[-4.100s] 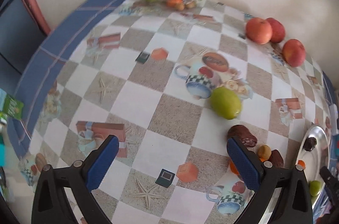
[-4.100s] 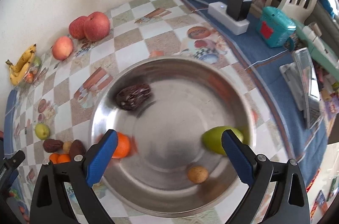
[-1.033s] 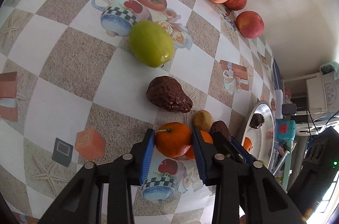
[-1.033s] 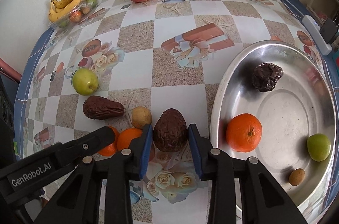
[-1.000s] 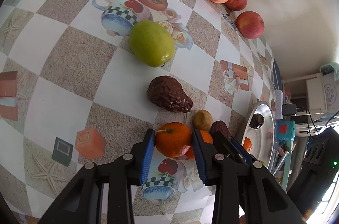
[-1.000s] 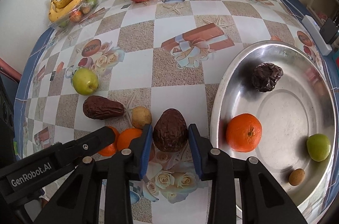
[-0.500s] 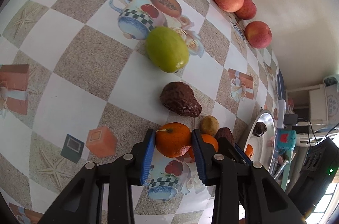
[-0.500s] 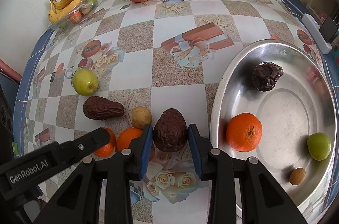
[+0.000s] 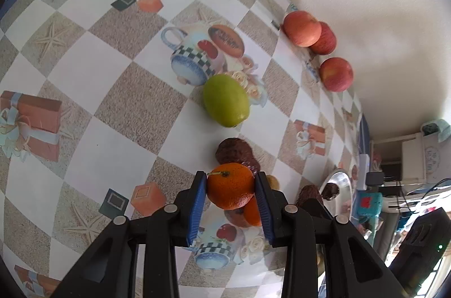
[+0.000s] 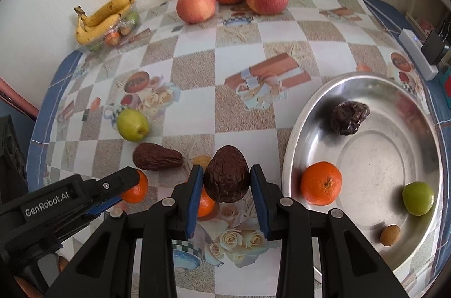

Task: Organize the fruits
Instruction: 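Grasp another orange with the left gripper while the right gripper grasps a dark date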

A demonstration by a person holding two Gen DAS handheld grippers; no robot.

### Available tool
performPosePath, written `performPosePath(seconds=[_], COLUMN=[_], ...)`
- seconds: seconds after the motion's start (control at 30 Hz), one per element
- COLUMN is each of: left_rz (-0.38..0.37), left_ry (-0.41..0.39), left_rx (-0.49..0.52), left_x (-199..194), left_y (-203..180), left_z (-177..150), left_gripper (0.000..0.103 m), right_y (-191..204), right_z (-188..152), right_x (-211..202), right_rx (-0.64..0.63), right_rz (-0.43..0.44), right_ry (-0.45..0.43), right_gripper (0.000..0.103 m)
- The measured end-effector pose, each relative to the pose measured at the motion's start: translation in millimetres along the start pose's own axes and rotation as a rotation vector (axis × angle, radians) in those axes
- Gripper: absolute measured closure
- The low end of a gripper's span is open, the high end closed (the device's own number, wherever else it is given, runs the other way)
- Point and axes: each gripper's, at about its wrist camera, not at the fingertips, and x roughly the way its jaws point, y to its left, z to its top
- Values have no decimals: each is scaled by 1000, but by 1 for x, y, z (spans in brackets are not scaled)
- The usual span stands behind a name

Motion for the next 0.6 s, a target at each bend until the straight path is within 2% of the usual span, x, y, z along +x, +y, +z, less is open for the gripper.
performPosePath(seconds=[0.17,0.33,0.6], left_rz=[-3,-14,-33], left_ry=[-11,-15,-31], left_rx=[15,35,126], left_x=[-3,-3,-4], left_y=[-5,-11,-31], left_z=[-1,-2,-7], left_gripper=[66,66,66], right_y=[3,3,-9], right_z=[2,1,2], right_x=[-13,-12,-17], right_rx=[-2,-7,20], right_rz=[7,6,-8], right_ry=[-28,-18,-27], right_gripper=[67,67,67])
